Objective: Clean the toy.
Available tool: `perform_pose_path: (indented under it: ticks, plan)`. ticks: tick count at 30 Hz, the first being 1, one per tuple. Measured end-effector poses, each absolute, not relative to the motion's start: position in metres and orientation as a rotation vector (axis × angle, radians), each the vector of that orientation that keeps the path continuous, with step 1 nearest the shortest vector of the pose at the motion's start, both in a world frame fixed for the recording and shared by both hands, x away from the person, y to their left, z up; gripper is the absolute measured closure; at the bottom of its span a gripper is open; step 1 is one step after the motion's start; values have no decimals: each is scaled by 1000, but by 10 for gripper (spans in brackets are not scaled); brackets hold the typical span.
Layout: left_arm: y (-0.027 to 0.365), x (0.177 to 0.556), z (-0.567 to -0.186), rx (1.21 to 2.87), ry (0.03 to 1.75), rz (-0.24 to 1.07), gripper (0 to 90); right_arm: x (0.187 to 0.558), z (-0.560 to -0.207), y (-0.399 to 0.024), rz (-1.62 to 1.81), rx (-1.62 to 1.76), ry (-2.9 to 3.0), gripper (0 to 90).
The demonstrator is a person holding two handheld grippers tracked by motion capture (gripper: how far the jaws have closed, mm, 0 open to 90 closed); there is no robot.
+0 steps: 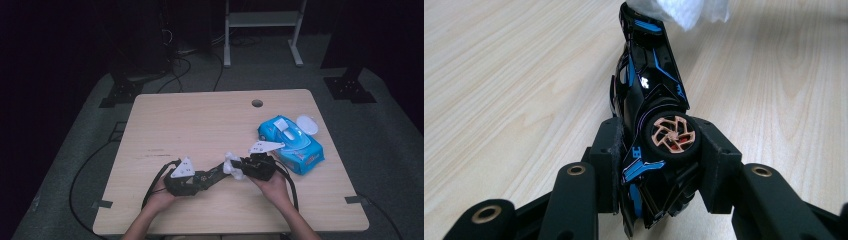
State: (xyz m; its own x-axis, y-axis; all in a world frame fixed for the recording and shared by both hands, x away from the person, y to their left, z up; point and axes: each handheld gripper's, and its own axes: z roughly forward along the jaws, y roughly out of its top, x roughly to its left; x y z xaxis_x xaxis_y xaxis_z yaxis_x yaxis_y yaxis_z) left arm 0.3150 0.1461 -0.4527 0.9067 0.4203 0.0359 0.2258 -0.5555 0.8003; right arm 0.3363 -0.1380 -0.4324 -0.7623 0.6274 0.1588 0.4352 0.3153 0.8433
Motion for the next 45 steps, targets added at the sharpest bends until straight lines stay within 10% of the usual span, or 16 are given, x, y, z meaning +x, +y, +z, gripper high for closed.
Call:
perform_pose_path:
  ticks: [11, 22, 45]
  plan:
    - [126, 322, -438, 2261, 502, 292, 453, 332, -428, -126, 1469, 922, 2433, 796]
    - [121, 331, -442, 2336, 541, 279, 570, 340, -434, -156, 1453, 1007, 2397, 796]
    - [75, 343, -433, 2626, 477, 341, 493, 342, -436, -162, 1501, 1046, 2382, 796]
